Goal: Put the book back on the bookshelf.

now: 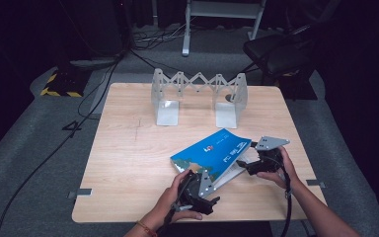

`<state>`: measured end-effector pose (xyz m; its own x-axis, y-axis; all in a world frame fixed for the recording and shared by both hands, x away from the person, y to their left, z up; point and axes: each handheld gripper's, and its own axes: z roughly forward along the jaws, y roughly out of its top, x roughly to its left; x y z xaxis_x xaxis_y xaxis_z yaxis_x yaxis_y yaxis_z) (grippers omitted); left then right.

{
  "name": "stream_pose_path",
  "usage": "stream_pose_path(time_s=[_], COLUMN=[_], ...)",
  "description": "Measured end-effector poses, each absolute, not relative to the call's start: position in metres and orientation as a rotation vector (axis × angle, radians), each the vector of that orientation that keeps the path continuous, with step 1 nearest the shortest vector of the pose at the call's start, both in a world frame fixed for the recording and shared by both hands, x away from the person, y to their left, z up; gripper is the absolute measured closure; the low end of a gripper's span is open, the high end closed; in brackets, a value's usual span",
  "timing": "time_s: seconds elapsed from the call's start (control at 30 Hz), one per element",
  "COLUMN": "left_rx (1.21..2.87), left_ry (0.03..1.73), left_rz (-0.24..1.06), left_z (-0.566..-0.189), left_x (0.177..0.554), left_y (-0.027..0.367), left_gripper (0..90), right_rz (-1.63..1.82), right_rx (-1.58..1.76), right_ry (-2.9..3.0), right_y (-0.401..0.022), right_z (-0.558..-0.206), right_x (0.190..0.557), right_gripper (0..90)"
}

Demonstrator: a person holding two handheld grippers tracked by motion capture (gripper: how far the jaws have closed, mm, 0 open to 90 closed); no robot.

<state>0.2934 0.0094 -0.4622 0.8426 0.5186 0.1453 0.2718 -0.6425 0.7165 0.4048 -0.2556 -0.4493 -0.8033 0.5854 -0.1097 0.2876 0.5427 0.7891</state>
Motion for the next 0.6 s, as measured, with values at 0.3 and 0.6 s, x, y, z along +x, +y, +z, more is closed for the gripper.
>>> stream_pose_path(time_s=[0.3, 0.6], left_rx=[2.282, 2.256], left_ry=[0.692, 0.553], left_rz=[0.585, 0.673], left_z=[-0.475, -0.454], left_x=[0.299, 0.297], left_y=[0.017, 0.032], left_gripper=[22.4, 68.4], right_rz=[1.173, 1.188], right_rx=[0.746, 0.776], right_ry=[2.379, 2.365], right_y=[-0.246, -0.25], right_z=[-0.44, -0.441], right_x=[0.408, 0.41], right_gripper=[15.4, 16.7])
